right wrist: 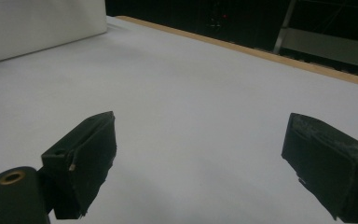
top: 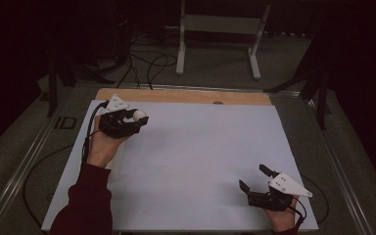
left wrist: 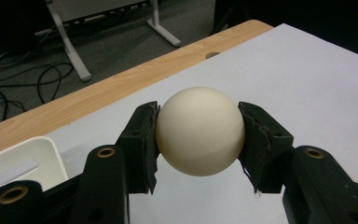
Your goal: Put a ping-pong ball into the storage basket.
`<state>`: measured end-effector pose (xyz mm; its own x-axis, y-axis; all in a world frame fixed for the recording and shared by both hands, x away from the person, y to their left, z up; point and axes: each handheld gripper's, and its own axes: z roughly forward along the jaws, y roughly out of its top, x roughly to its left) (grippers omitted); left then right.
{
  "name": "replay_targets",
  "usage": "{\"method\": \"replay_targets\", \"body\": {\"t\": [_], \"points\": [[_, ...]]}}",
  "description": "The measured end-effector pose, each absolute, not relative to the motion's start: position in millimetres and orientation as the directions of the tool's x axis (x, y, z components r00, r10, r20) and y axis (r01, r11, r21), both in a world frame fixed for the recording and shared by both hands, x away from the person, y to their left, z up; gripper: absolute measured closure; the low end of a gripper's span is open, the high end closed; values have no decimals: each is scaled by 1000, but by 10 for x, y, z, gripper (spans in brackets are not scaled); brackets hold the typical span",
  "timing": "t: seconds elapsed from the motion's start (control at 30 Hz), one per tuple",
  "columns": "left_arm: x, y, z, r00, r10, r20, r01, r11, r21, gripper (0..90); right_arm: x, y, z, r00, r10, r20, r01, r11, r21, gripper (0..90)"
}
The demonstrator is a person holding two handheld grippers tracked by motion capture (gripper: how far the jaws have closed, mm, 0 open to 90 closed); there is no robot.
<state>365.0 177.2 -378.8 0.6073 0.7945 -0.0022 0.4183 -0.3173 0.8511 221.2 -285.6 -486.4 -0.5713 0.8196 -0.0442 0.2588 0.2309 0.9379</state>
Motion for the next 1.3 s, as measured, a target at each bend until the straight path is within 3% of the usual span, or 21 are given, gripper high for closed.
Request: {"method": "replay_targets", "body": {"t": [1.3], "points": [[3545, 2031, -3925, 569, 822, -27, 450, -283, 847, 513, 2210, -2852, -4864, -570, 820, -44, 259, 230, 938, 96]]}}
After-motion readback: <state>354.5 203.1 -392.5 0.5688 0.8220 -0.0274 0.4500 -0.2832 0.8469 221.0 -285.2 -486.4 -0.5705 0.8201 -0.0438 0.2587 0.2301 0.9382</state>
